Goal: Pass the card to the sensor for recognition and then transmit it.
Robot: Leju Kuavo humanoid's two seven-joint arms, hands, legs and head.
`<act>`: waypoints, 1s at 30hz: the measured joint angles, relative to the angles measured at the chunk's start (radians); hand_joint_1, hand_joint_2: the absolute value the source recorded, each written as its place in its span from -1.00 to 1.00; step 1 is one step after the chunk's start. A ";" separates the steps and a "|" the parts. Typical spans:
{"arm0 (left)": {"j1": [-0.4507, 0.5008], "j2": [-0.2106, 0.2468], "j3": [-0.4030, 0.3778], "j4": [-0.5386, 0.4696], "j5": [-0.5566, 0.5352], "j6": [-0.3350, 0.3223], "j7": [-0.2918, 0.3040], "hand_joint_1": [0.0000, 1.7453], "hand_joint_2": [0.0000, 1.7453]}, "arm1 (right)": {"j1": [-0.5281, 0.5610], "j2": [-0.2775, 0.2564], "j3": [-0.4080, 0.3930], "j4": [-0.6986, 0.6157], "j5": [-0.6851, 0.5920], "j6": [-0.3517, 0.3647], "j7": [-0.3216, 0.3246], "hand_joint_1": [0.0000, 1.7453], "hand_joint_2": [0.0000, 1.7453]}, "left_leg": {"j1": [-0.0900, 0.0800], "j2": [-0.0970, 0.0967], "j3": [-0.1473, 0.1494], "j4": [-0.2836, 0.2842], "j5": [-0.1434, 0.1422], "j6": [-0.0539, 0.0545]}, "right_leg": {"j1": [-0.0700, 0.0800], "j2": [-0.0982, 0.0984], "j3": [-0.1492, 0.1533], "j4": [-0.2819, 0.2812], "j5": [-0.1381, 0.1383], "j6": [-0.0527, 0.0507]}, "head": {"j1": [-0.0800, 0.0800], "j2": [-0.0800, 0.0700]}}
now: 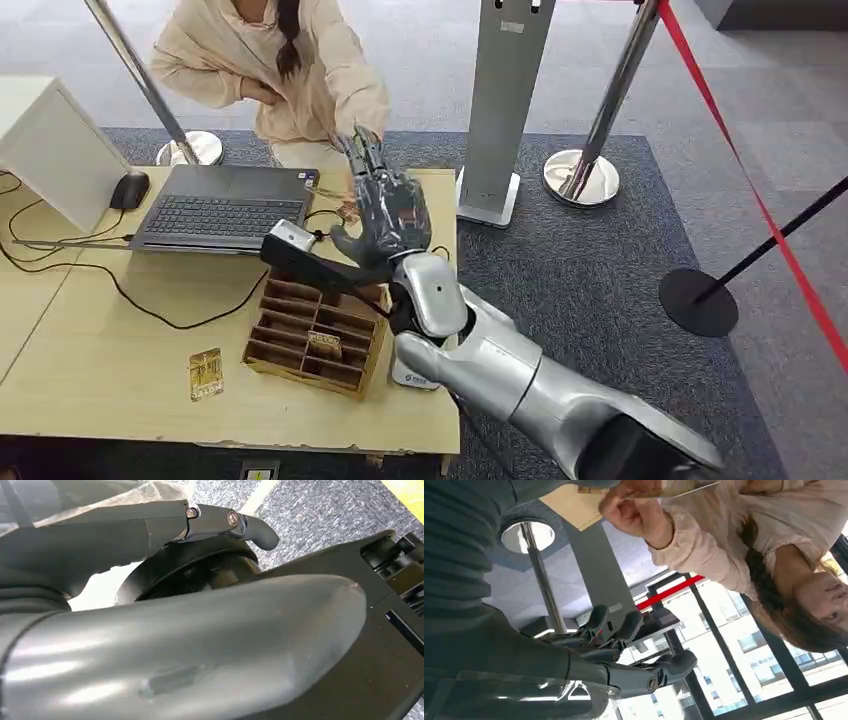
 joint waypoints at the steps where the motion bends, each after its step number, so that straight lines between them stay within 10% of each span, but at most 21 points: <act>1: 0.000 0.000 0.000 0.000 0.000 0.000 0.001 -1.00 -1.00 | 0.001 0.003 0.002 -0.002 -0.001 0.000 -0.007 -1.00 1.00 | 0.000 0.000 0.000 0.000 0.000 0.000 | 0.000 0.000 0.000 0.000 0.000 0.000 | 0.000 0.000; 30: 0.007 0.005 0.000 0.000 0.011 0.001 -0.032 -1.00 -1.00 | 0.179 -0.085 0.054 -0.484 0.206 0.158 -0.005 -1.00 1.00 | 0.000 0.000 0.000 0.000 0.000 0.000 | 0.000 0.000 0.000 0.000 0.000 0.000 | 0.000 0.000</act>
